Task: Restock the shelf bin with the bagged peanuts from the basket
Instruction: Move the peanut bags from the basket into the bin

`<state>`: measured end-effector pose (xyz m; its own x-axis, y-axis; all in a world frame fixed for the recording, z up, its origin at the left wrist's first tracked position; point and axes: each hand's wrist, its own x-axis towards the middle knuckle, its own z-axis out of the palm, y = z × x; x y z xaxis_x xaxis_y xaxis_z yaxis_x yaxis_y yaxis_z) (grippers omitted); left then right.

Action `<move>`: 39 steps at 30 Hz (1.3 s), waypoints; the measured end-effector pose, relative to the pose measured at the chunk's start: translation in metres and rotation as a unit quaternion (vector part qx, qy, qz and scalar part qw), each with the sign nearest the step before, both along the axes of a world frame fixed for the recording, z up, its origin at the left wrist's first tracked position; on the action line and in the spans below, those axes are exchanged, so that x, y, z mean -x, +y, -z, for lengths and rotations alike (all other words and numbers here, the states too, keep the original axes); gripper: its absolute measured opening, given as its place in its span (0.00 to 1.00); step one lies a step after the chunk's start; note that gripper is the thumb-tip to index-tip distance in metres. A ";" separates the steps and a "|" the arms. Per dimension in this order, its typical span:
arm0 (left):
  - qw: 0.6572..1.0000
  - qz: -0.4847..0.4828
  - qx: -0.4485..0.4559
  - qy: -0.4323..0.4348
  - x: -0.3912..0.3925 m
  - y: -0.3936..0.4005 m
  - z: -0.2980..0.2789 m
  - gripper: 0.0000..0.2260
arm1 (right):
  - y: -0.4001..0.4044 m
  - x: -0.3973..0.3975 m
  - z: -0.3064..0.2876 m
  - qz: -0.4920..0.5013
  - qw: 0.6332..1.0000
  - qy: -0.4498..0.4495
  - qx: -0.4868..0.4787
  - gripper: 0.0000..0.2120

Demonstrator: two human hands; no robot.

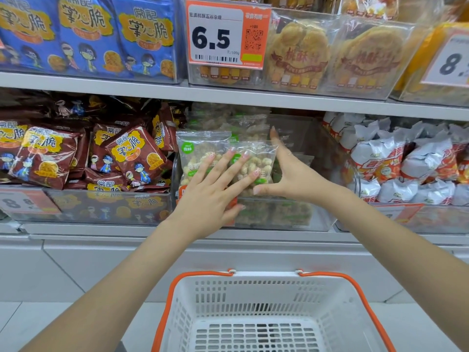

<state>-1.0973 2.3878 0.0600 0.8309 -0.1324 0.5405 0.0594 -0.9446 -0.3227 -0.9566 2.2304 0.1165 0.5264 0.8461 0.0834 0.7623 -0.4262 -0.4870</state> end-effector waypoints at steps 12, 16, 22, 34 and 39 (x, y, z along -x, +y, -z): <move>1.000 -0.013 0.014 0.000 -0.001 -0.003 -0.001 0.28 | 0.005 -0.003 0.006 -0.022 0.994 0.106 -0.030 0.63; 1.000 -0.008 0.000 -0.005 0.000 -0.002 -0.001 0.29 | 0.012 -0.004 0.014 -0.002 0.999 0.053 0.012 0.58; 1.000 -0.010 -0.009 0.006 0.004 -0.004 -0.001 0.29 | -0.018 -0.008 0.002 0.025 0.997 0.074 0.009 0.58; 1.000 -0.022 -0.012 0.012 0.004 -0.007 -0.001 0.29 | -0.049 -0.022 0.013 0.109 0.982 0.145 0.057 0.64; 1.000 -0.020 -0.009 0.009 0.002 -0.006 0.000 0.29 | -0.044 -0.028 0.006 0.120 0.963 0.239 -0.030 0.65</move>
<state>-1.0998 2.3820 0.0599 0.8450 -0.1085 0.5236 0.0908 -0.9358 -0.3406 -0.9286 2.1859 0.1106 0.6967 0.6966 -0.1712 0.3285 -0.5220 -0.7871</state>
